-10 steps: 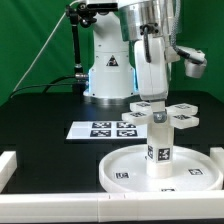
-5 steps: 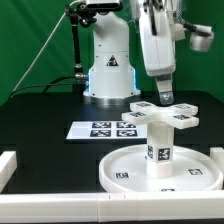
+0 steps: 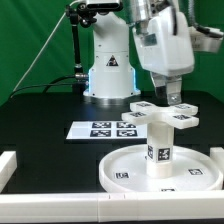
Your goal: Assemble round table
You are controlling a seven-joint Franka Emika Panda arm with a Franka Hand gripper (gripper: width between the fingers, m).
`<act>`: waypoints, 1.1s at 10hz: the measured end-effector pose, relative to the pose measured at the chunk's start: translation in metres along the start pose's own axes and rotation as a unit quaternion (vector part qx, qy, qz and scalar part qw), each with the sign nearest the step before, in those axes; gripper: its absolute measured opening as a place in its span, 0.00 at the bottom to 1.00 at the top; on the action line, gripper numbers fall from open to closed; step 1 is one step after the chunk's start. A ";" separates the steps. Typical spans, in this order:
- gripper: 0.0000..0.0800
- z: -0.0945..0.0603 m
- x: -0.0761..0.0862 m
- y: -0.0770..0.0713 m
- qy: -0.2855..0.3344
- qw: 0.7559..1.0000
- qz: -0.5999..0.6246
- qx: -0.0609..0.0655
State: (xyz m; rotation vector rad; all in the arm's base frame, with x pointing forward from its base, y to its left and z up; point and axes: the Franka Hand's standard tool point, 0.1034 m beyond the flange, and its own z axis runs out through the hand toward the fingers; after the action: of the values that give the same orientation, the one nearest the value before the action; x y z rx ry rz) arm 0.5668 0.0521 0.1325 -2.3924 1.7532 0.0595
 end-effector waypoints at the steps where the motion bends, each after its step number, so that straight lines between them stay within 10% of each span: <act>1: 0.81 -0.002 0.001 -0.004 0.001 0.997 -0.075 0.002; 7: 0.81 -0.001 0.002 -0.003 0.004 0.958 -0.287 -0.002; 11: 0.81 0.001 0.005 -0.003 0.013 0.830 -0.557 -0.032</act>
Offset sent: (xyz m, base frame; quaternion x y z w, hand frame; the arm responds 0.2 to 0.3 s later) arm 0.0000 0.0000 0.0000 0.0000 0.0000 -0.1938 0.9810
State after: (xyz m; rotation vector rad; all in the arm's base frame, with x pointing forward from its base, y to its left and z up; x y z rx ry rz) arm 0.5710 0.0479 0.1316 -3.0373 0.1263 -0.0720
